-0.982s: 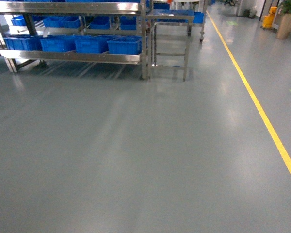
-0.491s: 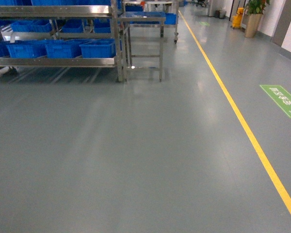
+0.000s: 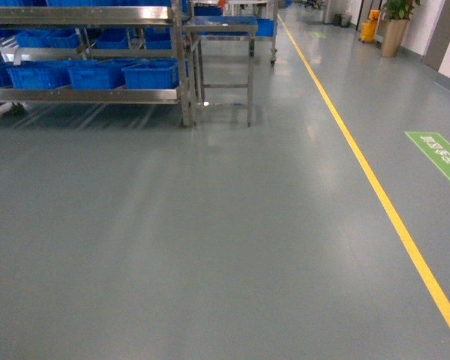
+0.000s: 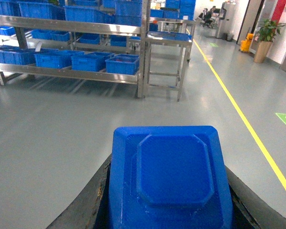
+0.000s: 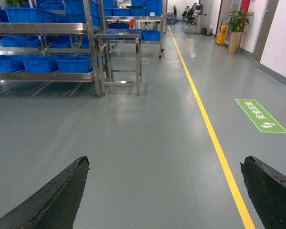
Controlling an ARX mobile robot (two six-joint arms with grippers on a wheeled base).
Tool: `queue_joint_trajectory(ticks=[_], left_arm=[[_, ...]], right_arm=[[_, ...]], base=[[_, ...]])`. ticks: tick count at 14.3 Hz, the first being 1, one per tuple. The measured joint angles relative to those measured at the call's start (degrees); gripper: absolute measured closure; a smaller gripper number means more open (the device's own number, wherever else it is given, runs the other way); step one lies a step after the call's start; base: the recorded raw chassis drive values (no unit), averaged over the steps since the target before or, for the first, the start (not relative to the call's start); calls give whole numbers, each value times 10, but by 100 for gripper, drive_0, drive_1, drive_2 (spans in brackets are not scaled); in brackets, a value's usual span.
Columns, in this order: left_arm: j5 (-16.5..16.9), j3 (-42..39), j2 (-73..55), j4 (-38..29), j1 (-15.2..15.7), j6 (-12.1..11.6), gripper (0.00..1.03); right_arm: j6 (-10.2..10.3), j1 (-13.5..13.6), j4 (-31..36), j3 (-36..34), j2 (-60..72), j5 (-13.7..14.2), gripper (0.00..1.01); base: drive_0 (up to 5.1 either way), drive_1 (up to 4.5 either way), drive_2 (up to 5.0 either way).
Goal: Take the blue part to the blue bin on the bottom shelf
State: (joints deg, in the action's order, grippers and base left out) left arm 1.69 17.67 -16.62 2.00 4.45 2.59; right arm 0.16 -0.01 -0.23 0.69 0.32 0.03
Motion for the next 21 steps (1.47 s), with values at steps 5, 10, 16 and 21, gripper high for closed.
queue_joint_trajectory(ticks=[5,10,16,21], left_arm=[[0,0,0,0,0,0,60],[0,0,-1,2,0,0,60],[2,0,-1,-1,0,0,60],[0,0,-1,2,0,0,60]], right_arm=[[0,0,-1,0,0,0,3],[0,0,-1,0,0,0,3],[0,0,-2,0,0,0,3],[0,0,0,0,0,0,3]], base=[[-7,393,-407],[6,406,-393],[5,405,-395],[-2,398,-402]])
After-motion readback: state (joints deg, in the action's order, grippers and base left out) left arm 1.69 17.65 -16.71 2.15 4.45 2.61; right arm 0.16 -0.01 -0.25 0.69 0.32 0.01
